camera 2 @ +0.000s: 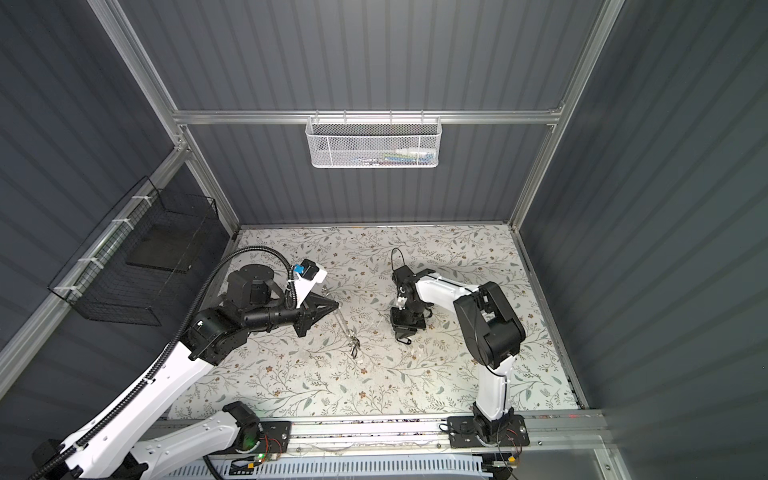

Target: Put the keys on the keyring

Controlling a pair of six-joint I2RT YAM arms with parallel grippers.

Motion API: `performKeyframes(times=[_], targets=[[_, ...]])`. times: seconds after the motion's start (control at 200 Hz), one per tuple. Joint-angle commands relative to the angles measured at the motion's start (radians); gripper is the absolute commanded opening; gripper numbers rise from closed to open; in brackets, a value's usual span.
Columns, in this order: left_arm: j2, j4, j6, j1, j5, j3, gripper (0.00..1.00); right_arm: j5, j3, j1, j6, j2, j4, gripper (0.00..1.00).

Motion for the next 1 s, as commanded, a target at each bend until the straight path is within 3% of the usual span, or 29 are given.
performKeyframes(times=[0.0, 0.165, 0.525, 0.695, 0.996], targets=[[0.001, 0.014, -0.005, 0.002, 0.027, -0.008, 0.00, 0.016, 0.005, -0.003, -0.009, -0.019, -0.026, 0.16], [0.001, 0.014, -0.005, 0.002, 0.029, -0.008, 0.00, 0.017, 0.010, -0.002, -0.011, -0.019, -0.029, 0.15], [0.001, 0.014, -0.005, 0.002, 0.033, -0.008, 0.00, 0.020, 0.005, -0.002, -0.013, -0.009, -0.021, 0.00], [-0.002, 0.015, -0.004, 0.002, 0.027, -0.010, 0.00, 0.059, 0.004, -0.002, -0.028, -0.028, -0.023, 0.00], [-0.010, 0.033, 0.004, 0.002, -0.014, -0.027, 0.00, 0.135, -0.072, 0.003, -0.069, -0.191, 0.065, 0.00]])
